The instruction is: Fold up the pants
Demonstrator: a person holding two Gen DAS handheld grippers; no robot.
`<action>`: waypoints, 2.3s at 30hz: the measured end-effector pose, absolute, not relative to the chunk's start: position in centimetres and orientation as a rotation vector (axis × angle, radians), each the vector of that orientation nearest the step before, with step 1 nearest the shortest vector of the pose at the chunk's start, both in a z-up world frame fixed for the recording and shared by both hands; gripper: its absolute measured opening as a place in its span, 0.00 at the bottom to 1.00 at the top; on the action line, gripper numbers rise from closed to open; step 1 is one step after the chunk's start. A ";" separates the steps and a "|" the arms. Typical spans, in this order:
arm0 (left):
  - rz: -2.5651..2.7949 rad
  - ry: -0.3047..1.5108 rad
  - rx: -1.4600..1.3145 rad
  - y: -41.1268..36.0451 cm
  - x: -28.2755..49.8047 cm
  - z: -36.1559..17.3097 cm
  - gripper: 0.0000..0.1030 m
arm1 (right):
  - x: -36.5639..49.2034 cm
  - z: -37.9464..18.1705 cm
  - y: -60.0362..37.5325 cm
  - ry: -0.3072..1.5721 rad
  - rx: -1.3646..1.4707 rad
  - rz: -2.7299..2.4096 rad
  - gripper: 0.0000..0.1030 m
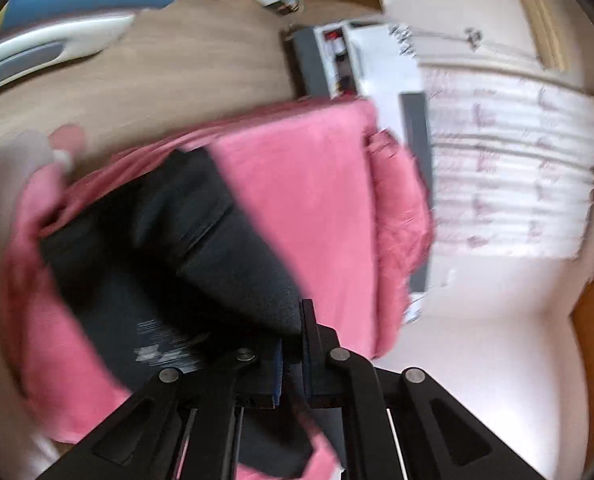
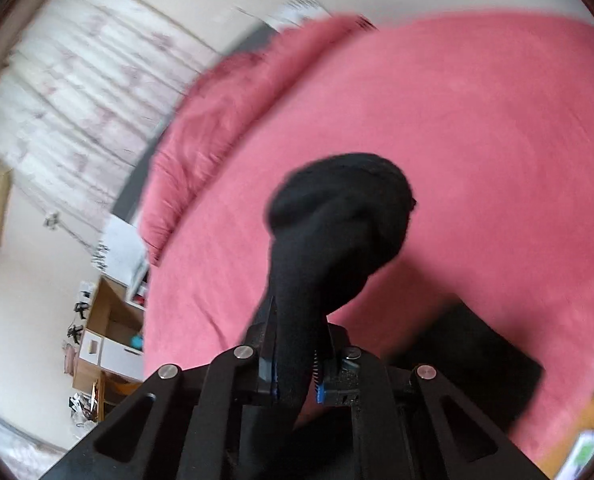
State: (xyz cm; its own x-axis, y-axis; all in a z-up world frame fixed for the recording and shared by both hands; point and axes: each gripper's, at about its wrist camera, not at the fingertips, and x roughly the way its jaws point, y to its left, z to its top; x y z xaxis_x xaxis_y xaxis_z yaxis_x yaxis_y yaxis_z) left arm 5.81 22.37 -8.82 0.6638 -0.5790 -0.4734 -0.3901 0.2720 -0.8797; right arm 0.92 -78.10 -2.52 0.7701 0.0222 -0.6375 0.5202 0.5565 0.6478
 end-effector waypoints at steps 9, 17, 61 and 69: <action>-0.116 1.046 -1.192 21.9 2.4 -16.4 0.06 | -6.1 -13.4 -80.0 0.597 1.251 -0.329 0.31; -0.108 0.969 -1.125 22.3 2.8 -13.5 0.06 | -4.1 -9.4 -80.0 0.612 1.133 -0.401 0.08; -0.108 1.167 -1.011 21.9 3.4 -14.3 0.06 | -7.1 -13.1 -76.6 0.742 1.020 -0.474 0.07; -0.025 1.084 -0.840 21.0 1.1 -11.0 0.14 | -6.3 -10.2 -72.6 0.801 0.731 -0.660 0.39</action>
State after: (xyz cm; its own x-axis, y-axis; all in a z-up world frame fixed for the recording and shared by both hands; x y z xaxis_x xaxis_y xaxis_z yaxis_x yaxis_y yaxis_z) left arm 1.10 21.02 -10.95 0.4983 -0.4061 -0.7660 -0.3706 0.6990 -0.6116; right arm -6.25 -72.64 -10.16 0.5294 -0.2412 -0.8134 0.7522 0.5768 0.3186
